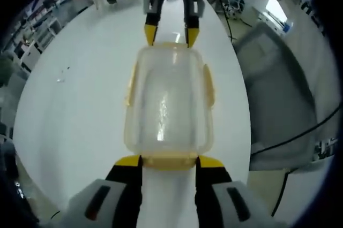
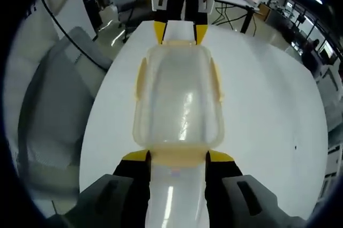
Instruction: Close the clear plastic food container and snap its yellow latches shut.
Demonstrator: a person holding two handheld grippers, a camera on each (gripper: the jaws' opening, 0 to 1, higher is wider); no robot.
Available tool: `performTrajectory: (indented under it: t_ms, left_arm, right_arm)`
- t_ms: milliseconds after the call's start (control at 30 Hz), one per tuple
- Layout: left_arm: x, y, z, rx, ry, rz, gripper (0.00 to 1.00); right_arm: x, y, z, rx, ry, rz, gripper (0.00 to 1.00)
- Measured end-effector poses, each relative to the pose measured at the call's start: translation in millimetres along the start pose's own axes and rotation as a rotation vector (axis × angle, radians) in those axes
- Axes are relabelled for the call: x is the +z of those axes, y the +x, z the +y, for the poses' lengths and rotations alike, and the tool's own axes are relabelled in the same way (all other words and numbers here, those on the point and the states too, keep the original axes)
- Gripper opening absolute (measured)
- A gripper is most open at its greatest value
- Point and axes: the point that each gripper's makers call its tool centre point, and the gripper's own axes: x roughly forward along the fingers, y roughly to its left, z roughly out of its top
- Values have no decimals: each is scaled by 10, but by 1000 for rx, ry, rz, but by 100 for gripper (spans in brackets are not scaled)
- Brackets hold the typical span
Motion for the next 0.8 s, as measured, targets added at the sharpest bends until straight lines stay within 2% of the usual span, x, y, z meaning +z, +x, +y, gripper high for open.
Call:
performTrajectory:
  t_ms: [800]
  left_arm:
    - [875,300,14,-7,39,-13,32]
  right_arm:
    - [-800,-477,78,-30,40,36,36]
